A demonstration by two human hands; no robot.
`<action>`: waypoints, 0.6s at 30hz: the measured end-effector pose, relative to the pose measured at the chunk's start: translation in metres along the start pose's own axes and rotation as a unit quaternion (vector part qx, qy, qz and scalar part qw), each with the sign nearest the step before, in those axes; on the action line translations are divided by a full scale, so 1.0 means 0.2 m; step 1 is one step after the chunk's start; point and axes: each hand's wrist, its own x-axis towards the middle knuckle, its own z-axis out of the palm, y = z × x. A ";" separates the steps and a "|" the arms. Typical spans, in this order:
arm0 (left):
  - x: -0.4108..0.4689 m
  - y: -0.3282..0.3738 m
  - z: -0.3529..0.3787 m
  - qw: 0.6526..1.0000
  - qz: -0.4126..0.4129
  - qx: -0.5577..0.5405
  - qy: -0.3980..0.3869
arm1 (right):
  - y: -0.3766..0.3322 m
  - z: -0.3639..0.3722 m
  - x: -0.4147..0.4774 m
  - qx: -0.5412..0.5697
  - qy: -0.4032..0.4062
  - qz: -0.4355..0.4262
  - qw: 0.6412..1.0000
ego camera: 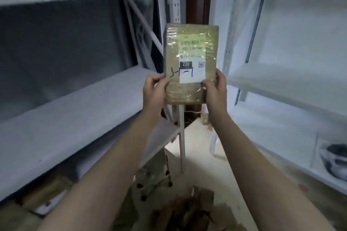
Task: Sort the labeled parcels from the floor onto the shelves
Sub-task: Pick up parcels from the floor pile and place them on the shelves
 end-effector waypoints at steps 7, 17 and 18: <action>0.02 0.86 -0.31 0.977 0.197 -0.004 0.075 | -0.64 0.61 -0.07 0.084 -0.086 -0.137 0.983; -0.15 1.54 -1.12 0.910 0.377 0.103 0.140 | -1.11 1.54 -0.35 0.142 -0.207 -0.236 0.939; -0.18 1.59 -1.22 0.904 0.383 0.113 0.155 | -1.14 1.64 -0.39 0.140 -0.219 -0.245 0.934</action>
